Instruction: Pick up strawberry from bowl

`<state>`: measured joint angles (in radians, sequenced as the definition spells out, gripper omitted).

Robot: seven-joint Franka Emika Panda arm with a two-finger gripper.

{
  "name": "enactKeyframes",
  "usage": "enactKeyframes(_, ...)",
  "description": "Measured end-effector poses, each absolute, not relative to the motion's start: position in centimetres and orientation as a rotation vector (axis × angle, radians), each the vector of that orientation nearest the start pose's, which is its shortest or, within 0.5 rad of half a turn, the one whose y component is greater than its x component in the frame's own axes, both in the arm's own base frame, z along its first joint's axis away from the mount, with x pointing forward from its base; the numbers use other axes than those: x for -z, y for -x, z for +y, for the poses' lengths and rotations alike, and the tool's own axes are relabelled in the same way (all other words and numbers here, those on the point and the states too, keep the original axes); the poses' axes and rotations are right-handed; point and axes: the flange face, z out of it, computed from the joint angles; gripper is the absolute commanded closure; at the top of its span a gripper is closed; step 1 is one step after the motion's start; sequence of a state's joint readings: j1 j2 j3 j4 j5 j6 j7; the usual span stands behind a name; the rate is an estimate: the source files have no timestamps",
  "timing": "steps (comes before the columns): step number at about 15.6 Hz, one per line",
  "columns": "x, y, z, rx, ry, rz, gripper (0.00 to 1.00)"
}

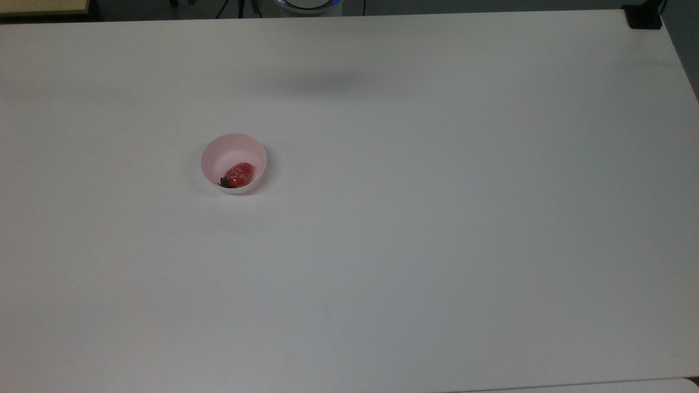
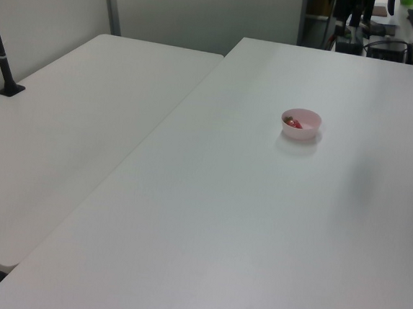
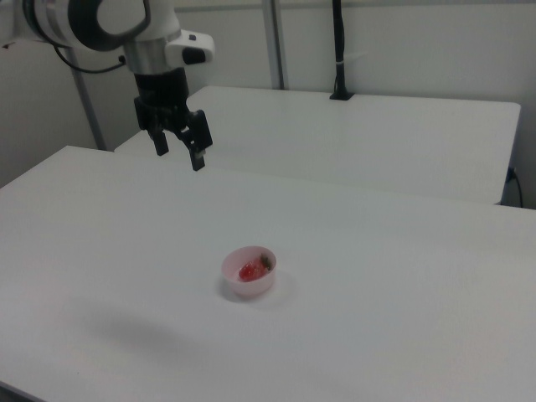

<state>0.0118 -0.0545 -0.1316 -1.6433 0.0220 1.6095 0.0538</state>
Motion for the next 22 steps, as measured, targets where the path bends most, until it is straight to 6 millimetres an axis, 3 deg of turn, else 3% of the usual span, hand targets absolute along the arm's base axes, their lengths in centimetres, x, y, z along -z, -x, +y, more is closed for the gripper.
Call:
enactKeyframes(7,-60.7,-53.5,-9.6,-0.018,3.102,0.352,0.00)
enactKeyframes(10,-59.0,-53.8,-11.2,-0.075,3.152,0.329,0.00)
enactKeyframes(13,-55.1,-55.1,-12.7,-0.197,3.172,0.270,0.03)
enactKeyframes(17,-49.5,-58.0,-14.0,-0.238,3.115,0.376,0.30)
enactKeyframes(18,-48.6,-58.8,-13.9,-0.211,3.092,0.406,0.32)
enactKeyframes(20,-46.7,-60.2,-13.7,-0.165,3.051,0.441,0.31)
enactKeyframes(22,-44.6,-61.4,-13.6,-0.147,3.030,0.456,0.19)
